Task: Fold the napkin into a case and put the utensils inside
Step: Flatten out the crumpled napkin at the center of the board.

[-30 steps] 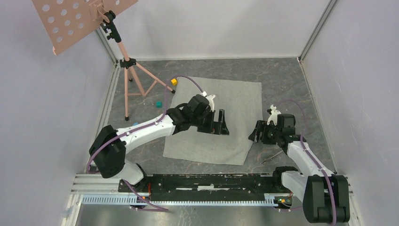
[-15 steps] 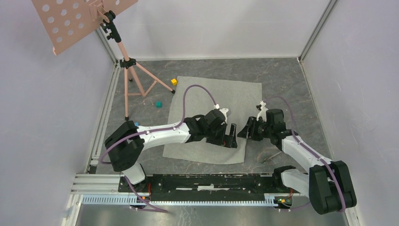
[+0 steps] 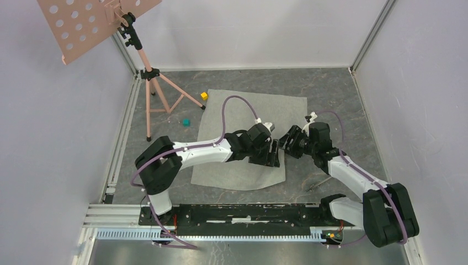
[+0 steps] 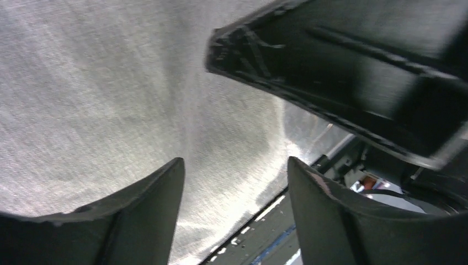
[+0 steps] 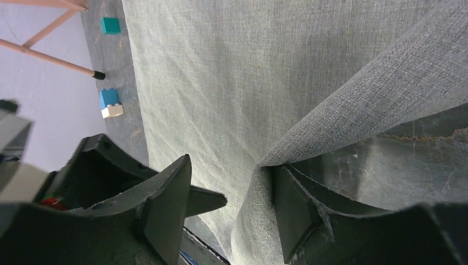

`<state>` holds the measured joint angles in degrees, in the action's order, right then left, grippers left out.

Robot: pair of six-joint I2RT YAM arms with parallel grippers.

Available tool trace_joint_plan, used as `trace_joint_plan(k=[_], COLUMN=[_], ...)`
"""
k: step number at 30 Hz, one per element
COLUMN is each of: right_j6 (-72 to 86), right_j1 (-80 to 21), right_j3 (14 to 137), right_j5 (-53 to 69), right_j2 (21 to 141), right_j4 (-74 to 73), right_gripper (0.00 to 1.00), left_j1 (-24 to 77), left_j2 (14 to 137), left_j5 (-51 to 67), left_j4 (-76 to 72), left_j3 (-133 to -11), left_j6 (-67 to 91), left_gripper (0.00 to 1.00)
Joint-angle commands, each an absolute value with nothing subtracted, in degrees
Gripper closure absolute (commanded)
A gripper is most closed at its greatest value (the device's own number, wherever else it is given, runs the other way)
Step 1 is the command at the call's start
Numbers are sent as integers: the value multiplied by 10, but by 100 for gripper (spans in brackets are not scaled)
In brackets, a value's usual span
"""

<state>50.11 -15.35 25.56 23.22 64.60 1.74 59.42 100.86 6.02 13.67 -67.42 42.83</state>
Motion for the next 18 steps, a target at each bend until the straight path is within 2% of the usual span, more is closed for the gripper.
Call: trace_joint_plan(k=[1, 5, 10, 12, 13, 15, 18], right_j6=[544, 565, 576, 574, 578, 601, 628], right_j1=[-157, -159, -169, -178, -186, -200, -225], right_j3=[290, 298, 328, 350, 361, 372, 405], right_j5=[213, 220, 226, 219, 212, 188, 132], right_j2=[664, 698, 760, 791, 805, 828, 862], right_j4=[60, 89, 130, 133, 137, 151, 135], right_gripper=[39, 39, 39, 39, 39, 40, 40], left_j1=[559, 534, 505, 484, 471, 453, 447], left_j2=[1035, 1044, 1062, 1056, 1051, 1033, 983], left_j5=[71, 121, 151, 157, 158, 160, 171], left_j4=[144, 110, 116, 114, 115, 124, 107], left_j3=[-680, -664, -671, -660, -654, -644, -619], left_j6=[446, 449, 432, 428, 425, 407, 375], left_gripper=[33, 42, 68, 68, 66, 55, 24])
